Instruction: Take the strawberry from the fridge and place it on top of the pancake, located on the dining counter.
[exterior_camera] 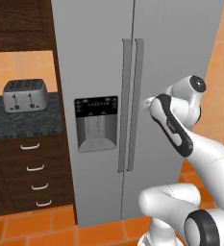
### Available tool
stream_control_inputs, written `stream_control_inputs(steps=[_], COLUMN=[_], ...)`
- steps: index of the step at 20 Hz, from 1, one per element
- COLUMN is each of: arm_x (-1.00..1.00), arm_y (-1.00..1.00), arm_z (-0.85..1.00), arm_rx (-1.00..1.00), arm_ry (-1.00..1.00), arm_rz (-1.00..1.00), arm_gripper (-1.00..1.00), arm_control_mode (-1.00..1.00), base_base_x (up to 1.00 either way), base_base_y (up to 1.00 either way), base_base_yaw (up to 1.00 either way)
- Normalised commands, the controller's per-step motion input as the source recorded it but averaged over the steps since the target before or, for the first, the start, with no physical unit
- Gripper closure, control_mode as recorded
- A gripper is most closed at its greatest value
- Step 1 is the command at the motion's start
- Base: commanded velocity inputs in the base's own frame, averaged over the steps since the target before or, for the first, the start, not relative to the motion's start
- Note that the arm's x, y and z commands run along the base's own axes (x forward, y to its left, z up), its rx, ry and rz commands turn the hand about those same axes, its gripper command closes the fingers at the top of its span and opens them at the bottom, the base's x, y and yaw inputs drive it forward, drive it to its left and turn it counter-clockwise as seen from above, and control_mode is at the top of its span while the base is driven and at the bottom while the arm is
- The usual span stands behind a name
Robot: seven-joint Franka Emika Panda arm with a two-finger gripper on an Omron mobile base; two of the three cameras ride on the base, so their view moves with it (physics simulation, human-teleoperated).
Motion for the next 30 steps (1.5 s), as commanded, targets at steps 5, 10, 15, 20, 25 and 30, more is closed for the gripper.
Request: stream_control_inputs(steps=[5,10,15,20,25,30], arm_x=[0.40,0.58,0.53,0.50,0.44,0.40], arm_y=[0.00,0.04,0.00,0.01,0.06,0.07], arm_z=[0.07,0.00,0.00,-0.04,-0.14,-0.21], arm_rx=[0.00,0.00,0.00,0.00,0.00,0.00], arm_ry=[-0.10,-0.02,0.00,-0.04,-0.03,0.00], arm_rz=[0.00,0.00,0.00,0.00,0.00,0.00], arm_gripper=[-1.00,-1.00,-1.00,-1.00,-1.00,-1.00], arm_control_mode=[-1.00,-1.00,-1.00,-1.00,-1.00,-1.00], base_base_x=[0.00,0.00,0.00,0.00,0.00,0.00], base_base_y=[0.00,0.00,0.00,0.00,0.00,0.00], base_base_yaw=[0.00,0.00,0.00,0.00,0.00,0.00])
